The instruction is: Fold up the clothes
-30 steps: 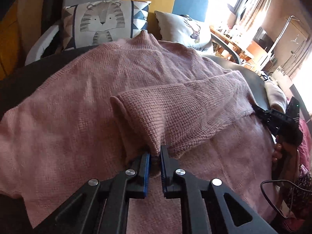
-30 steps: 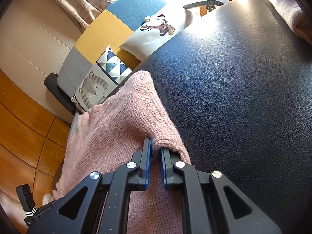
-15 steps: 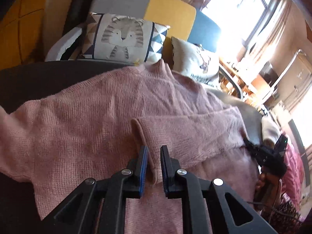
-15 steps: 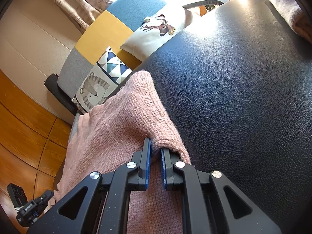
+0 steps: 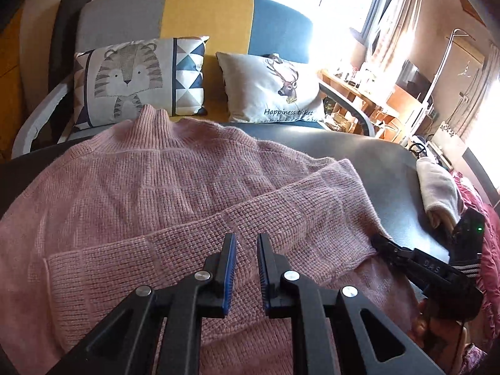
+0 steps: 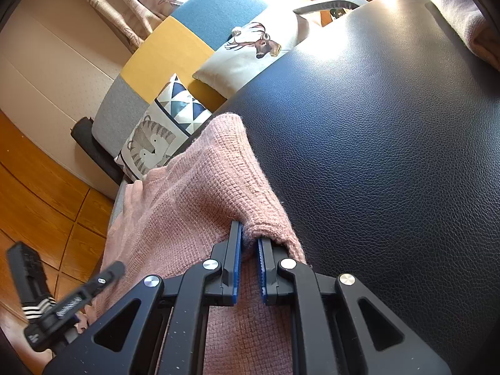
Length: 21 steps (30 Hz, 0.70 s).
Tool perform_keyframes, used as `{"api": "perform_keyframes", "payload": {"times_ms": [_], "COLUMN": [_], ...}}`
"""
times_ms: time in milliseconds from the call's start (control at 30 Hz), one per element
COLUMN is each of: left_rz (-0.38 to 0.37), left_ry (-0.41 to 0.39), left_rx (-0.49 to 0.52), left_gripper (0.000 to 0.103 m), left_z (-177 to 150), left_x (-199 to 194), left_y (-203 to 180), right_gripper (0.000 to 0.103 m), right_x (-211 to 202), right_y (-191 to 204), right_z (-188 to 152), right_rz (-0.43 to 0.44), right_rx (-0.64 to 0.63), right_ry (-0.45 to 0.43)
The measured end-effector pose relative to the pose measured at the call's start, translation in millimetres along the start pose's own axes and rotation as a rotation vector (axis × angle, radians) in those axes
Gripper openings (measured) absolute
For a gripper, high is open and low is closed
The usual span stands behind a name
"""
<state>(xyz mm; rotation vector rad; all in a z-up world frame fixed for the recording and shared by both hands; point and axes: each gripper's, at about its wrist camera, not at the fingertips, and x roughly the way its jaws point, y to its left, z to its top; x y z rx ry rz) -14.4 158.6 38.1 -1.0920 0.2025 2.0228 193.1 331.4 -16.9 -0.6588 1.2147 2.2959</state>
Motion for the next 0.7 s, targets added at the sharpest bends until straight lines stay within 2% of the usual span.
{"api": "perform_keyframes", "payload": {"times_ms": [100, 133, 167, 367, 533, 700], "left_rz": [0.008, -0.012, -0.016, 0.008, 0.023, -0.093], "left_ry": [0.018, -0.002, -0.011, -0.031, -0.056, -0.115], "left_rx": [-0.046, -0.056, -0.058, -0.055, -0.180, -0.338], "left_gripper": [0.014, 0.015, 0.012, 0.010, 0.011, 0.010], "left_z": [-10.0, -13.6, -15.9, -26.2, -45.7, -68.7], "left_x": [11.3, 7.6, 3.5, -22.5, -40.2, -50.6], "left_y": [17.2, 23.8, 29.4, 60.3, 107.1, 136.0], "right_gripper": [0.008, 0.008, 0.008, 0.008, 0.008, 0.008], "right_x": [-0.3, -0.3, -0.5, -1.0, -0.7, -1.2], "right_y": [0.0, 0.0, -0.1, 0.6, -0.2, 0.2], "right_z": [0.4, 0.5, 0.7, 0.1, 0.6, 0.5], "right_rz": [-0.002, -0.002, -0.002, -0.003, -0.002, -0.002], "right_rx": [0.001, 0.001, 0.002, 0.002, 0.000, 0.000], "right_ry": [0.001, 0.002, 0.002, 0.001, 0.002, 0.003]}}
